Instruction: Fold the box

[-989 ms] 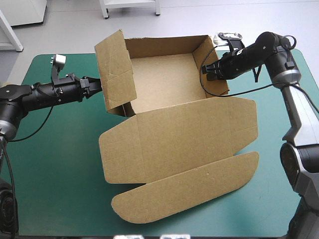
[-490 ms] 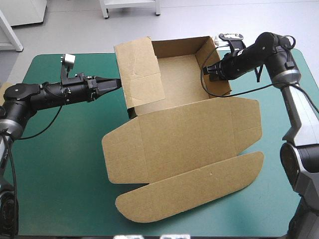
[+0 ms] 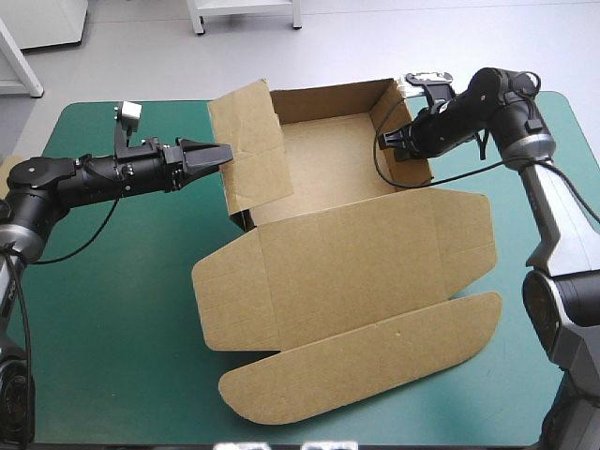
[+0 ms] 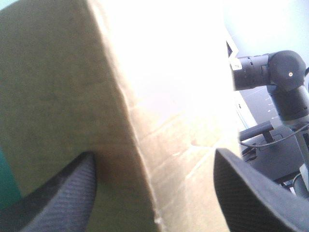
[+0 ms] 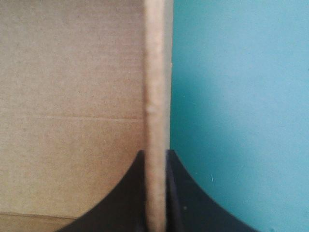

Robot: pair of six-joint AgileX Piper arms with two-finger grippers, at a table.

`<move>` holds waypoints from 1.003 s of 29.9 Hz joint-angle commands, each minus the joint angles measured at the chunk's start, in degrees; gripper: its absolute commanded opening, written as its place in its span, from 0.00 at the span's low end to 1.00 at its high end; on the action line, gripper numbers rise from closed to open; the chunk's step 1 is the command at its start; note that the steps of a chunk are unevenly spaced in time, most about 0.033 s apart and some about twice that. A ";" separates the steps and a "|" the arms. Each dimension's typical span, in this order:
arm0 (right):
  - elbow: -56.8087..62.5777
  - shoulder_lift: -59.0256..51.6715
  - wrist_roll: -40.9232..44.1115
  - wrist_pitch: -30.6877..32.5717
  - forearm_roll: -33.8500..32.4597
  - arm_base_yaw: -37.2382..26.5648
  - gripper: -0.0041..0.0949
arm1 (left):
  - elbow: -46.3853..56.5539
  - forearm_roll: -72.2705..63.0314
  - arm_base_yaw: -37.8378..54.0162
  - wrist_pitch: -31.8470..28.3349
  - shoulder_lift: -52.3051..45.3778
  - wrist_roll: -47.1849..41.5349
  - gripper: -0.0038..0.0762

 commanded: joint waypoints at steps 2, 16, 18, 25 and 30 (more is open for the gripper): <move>-1.62 -3.33 1.64 -3.82 0.83 2.14 0.04 | -1.94 -4.02 -0.41 1.98 -2.38 -0.48 0.67; -1.62 -3.33 6.10 -4.54 -5.39 6.93 0.04 | -11.05 23.01 -8.76 -10.13 -2.38 -16.55 0.64; -1.62 -3.33 6.46 -4.54 -5.39 7.08 0.04 | -13.38 30.11 -10.24 -11.71 -2.38 -21.95 0.64; -1.62 -3.33 8.71 -5.68 -9.13 9.59 0.04 | -15.19 43.12 -13.67 -15.44 -2.14 -33.11 0.64; -1.62 -3.33 10.53 -6.21 -13.81 12.08 0.04 | -15.19 51.01 -16.77 -16.77 -0.79 -40.23 0.64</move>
